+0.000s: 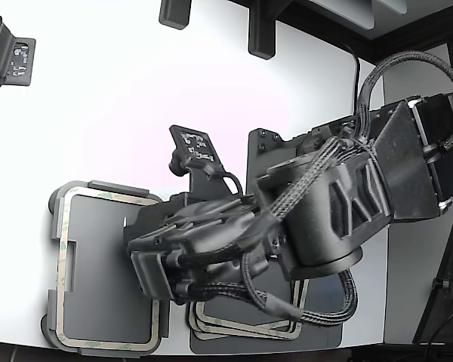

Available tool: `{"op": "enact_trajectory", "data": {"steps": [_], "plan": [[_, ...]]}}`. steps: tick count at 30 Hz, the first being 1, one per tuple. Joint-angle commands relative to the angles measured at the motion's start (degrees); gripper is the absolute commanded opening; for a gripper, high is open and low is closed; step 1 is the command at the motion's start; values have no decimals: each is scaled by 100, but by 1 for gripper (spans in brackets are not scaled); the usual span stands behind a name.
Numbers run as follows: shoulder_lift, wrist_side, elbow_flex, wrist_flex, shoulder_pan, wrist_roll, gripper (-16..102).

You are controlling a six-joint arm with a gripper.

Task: Grab top frame and put it into gray box.

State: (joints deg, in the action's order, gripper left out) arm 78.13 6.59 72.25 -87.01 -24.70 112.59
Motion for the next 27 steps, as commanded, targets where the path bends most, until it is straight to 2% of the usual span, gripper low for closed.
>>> {"op": "enact_trajectory", "data": {"steps": [1,3,6,9,16,19,24,27], "plan": [[466,501,44,308,114,-1354,100],[835,993,378,694,176,-2268,100],[1477,1406,949,1072,378,-3727,100],[2461,1433,1925,1617,721,-5212,100],[4992,571,4518,2821,1819,-8174,100],[5827,-44,5309,3182,2435,-9404,100],[6943,-967,6249,3234,3340,-10687,100],[7726,-1081,6908,3305,3560,-10714,100]]}}
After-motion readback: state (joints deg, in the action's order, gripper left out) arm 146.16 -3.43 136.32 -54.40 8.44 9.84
